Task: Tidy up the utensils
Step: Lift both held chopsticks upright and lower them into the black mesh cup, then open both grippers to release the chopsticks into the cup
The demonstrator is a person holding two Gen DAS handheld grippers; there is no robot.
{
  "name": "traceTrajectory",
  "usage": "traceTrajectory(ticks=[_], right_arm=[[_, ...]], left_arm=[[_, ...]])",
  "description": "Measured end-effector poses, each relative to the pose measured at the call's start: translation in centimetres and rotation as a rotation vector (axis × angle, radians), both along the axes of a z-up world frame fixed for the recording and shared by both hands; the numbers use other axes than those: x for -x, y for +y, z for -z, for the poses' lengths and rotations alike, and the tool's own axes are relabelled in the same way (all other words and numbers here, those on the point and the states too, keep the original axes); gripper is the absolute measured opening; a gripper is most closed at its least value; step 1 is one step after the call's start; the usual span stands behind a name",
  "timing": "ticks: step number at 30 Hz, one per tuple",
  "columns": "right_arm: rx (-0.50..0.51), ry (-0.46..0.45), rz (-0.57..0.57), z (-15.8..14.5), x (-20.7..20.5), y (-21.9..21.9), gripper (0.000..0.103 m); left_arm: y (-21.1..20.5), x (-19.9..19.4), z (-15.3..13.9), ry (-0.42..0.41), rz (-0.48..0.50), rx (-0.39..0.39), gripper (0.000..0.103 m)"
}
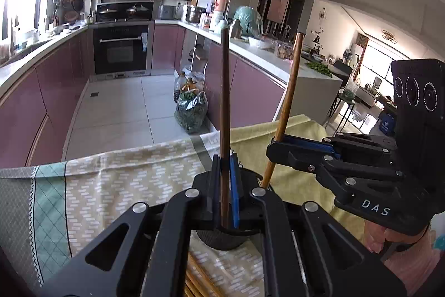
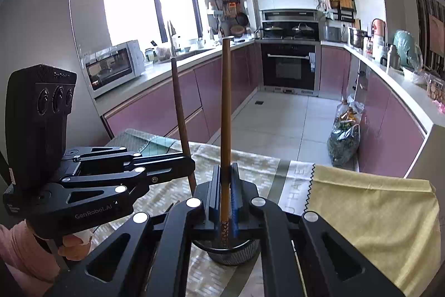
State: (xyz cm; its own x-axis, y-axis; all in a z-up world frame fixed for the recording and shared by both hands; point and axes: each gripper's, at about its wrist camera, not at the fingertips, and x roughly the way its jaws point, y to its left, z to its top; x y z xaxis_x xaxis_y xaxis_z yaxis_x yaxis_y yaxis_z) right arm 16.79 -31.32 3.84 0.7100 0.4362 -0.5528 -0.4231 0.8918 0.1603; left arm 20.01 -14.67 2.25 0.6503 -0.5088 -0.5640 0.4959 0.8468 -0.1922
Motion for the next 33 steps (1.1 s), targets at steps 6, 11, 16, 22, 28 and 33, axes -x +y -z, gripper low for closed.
traceTrajectory(ticks=[6,11,16,22,28,33], right_arm=[[0.009,0.1,0.012,2.4,-2.1,0.3,0.006],[0.002,0.117,0.031,2.8,-3.1,0.9,0.006],[0.013,0.121,0.05,2.7,-4.1,1.5,0.01],[0.016,0.085,0.1,2.6,-3.8,1.3,0.033],[0.014,0.005,0.089,1.2,-0.3,1.0,0.037],[0.012,-0.011,-0.033,1.6,4.4,2.4,0.04]], left_arm=[[0.8,-2.0,2.5,0.053,-0.011,-0.011,0.008],[1.1,-3.2,3.3,0.063,-0.029,-0.02,0.008],[1.6,-2.7,3.2,0.051,-0.052,-0.017,0.015],[3.1,-1.0,2.7,0.0,-0.099,-0.035,0.028],[5.9,1.3,3.5,-0.021,-0.145,-0.077,0.04],[8.5,3.0,6.3,0.038,-0.165,-0.143,0.042]])
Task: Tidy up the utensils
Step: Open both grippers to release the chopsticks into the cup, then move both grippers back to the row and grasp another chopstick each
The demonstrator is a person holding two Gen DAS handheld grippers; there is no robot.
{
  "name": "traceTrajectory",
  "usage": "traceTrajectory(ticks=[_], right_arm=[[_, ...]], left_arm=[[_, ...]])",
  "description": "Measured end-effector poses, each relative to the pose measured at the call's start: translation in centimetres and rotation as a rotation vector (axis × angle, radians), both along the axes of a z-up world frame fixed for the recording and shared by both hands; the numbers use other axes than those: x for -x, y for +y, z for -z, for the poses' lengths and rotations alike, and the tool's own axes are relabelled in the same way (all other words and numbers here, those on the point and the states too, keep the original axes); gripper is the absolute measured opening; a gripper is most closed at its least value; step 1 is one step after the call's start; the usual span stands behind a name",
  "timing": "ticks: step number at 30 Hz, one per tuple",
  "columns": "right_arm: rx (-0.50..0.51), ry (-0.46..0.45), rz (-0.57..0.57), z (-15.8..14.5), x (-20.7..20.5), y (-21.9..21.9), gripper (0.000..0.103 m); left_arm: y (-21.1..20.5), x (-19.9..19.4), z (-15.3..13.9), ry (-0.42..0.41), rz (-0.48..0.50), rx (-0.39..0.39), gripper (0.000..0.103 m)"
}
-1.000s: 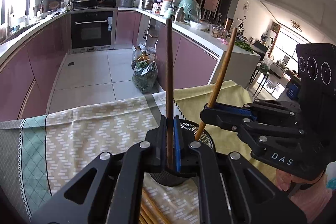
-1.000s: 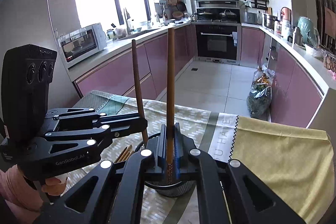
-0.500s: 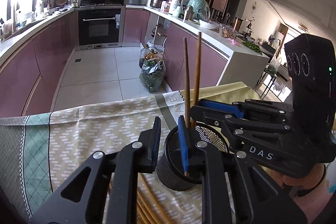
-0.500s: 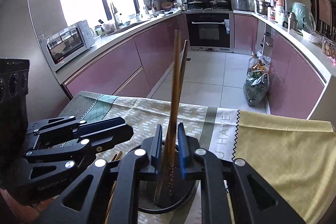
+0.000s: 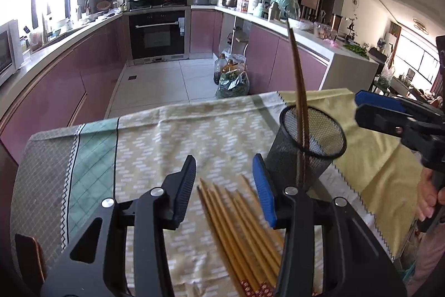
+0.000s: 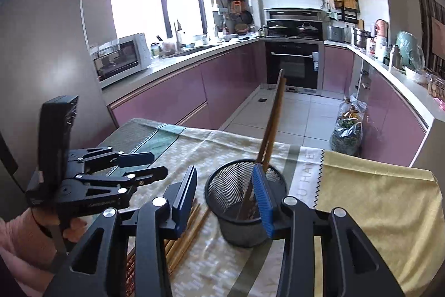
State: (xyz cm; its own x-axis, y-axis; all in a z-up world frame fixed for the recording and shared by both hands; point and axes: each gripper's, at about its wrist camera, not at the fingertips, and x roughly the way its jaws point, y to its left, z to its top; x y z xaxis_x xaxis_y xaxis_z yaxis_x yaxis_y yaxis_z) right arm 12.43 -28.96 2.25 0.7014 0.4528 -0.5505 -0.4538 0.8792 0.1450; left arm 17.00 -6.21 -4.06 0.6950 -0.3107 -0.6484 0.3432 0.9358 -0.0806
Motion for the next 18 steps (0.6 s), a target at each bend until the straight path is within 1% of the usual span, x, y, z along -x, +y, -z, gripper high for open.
traceTrajectory(ticks=[1,3,8,12,18], right_arm=[[0.001,0.015,-0.016,0.4,0.4,0.4,0.04],[0.006,0.066,-0.049,2.1,1.2,1.4,0.04],[0.024,0.208,-0.071,6.7,0.8,3.5,0.039],[0.052,0.264,-0.067,9.2,0.7,5.1,0.038],[0.083,0.288,-0.047,10.4,1.1,5.9,0.035]], left_arm=[[0.4,0.3,0.8,0.021,0.006,-0.007,0.042],[1.1,1.0,2.2,0.059,0.006,-0.024,0.042],[2.4,2.2,5.6,0.137,0.012,-0.045,0.042],[2.8,3.1,6.9,0.166,0.024,-0.047,0.042],[2.0,3.8,7.7,0.176,0.04,-0.07,0.042]])
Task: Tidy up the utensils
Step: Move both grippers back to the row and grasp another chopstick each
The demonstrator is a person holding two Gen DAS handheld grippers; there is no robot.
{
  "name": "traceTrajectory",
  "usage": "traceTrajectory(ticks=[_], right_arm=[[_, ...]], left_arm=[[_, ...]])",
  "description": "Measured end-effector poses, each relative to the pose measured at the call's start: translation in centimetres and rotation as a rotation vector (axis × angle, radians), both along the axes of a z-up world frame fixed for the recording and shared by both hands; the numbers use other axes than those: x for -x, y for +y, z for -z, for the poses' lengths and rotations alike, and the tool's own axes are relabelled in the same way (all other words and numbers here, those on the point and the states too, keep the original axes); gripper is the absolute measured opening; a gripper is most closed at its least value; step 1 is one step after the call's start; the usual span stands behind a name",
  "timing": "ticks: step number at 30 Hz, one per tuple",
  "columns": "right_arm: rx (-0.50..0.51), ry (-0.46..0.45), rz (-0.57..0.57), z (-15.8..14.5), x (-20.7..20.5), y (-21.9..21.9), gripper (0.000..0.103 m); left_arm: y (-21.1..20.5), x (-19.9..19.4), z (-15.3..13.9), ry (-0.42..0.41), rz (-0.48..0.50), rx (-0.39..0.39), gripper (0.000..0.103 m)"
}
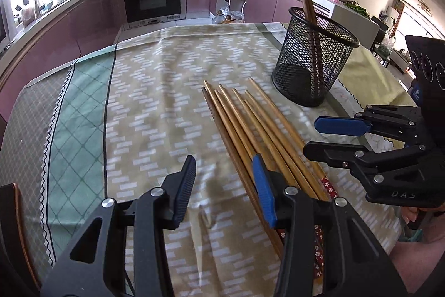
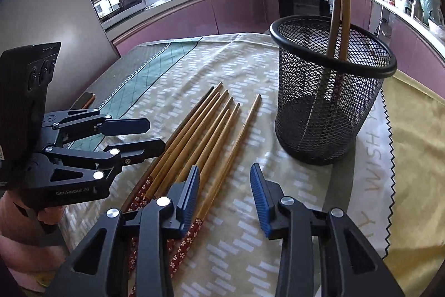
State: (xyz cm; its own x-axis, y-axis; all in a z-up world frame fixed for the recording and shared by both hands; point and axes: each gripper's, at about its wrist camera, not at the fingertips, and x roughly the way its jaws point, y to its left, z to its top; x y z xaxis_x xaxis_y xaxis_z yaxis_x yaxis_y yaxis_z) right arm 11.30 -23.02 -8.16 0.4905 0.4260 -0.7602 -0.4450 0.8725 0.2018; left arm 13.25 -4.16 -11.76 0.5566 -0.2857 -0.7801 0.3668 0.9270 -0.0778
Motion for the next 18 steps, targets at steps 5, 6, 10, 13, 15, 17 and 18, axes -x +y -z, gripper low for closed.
traceTrajectory(ticks=[5,6,10,13,15,17,18], right_arm=[[0.021,0.002,0.015,0.2,0.2,0.1,0.034],[0.025,0.002,0.014,0.2,0.3,0.1,0.034],[0.058,-0.003,0.012,0.4,0.3,0.6,0.032],[0.073,-0.005,0.012,0.6,0.2,0.9,0.031],[0.076,-0.004,0.011,0.6,0.2,0.9,0.03],[0.081,-0.003,0.012,0.6,0.1,0.9,0.028],[0.084,-0.002,0.012,0.6,0.1,0.9,0.027]], left_arm=[[-0.3,0.1,0.3,0.006,0.008,-0.011,0.042],[-0.3,0.1,0.3,0.005,0.009,-0.012,0.042],[-0.2,0.1,0.4,0.008,0.001,-0.02,0.043],[-0.1,0.2,0.4,0.01,-0.005,-0.029,0.043],[0.1,0.1,0.4,0.016,-0.009,-0.032,0.042],[0.2,0.0,0.4,0.018,-0.009,-0.028,0.042],[0.2,0.0,0.4,0.018,-0.008,-0.031,0.042]])
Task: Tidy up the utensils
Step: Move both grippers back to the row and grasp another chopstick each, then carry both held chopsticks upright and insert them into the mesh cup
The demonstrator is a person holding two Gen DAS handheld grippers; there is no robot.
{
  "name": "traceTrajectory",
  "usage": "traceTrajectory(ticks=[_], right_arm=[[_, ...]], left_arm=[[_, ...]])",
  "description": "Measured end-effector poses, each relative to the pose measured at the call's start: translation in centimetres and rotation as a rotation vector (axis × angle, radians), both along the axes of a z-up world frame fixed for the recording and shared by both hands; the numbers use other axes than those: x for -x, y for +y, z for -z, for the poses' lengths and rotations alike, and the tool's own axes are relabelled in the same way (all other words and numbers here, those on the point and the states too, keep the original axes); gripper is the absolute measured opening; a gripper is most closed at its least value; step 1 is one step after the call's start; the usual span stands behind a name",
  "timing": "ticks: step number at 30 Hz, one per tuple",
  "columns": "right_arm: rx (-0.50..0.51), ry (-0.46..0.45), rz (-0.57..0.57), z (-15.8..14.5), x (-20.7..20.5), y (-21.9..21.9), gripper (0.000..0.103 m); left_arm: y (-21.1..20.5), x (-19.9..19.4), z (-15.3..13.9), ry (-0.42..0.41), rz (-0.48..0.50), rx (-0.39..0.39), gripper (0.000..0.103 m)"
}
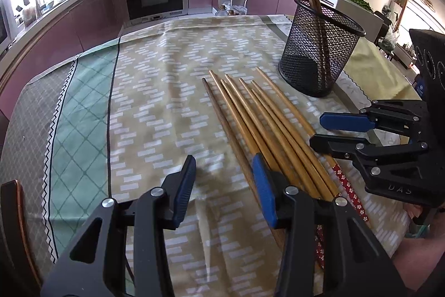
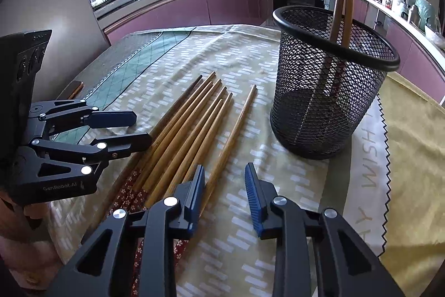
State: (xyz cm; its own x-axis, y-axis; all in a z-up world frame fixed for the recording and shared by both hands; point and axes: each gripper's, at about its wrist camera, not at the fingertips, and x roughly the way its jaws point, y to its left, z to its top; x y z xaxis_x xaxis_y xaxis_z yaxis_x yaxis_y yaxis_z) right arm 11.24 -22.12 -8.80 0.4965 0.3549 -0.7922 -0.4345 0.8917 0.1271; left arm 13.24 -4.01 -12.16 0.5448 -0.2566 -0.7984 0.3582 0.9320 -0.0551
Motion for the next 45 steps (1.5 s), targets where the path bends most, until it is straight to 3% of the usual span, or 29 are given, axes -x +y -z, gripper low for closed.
traceTrajectory(ticks=[8,14,22,34,45], right_arm=[[0.023,0.008,0.006,0.0,-0.7,0.0,0.023],[0.034,0.0,0.015,0.1,-1.3,0.7,0.023],[-0.002,0.007,0.042,0.1,-1.8,0.2,0.01],[-0.095,0.021,0.067,-0.4,-1.5,-1.7,0.006],[-0.187,-0.027,0.016,-3.5,0.3,-3.2,0.006]], left_arm=[[-0.3,-0.7,0.0,0.008,0.004,-0.023,0.042],[-0.7,-2.0,0.2,0.021,-0.006,-0.02,0.036],[-1.2,-2.6,0.3,0.031,-0.021,0.001,0.013],[-0.2,-1.8,0.0,0.039,-0.075,0.067,0.009],[0.7,0.0,-3.2,-0.01,-0.039,0.125,0.008]])
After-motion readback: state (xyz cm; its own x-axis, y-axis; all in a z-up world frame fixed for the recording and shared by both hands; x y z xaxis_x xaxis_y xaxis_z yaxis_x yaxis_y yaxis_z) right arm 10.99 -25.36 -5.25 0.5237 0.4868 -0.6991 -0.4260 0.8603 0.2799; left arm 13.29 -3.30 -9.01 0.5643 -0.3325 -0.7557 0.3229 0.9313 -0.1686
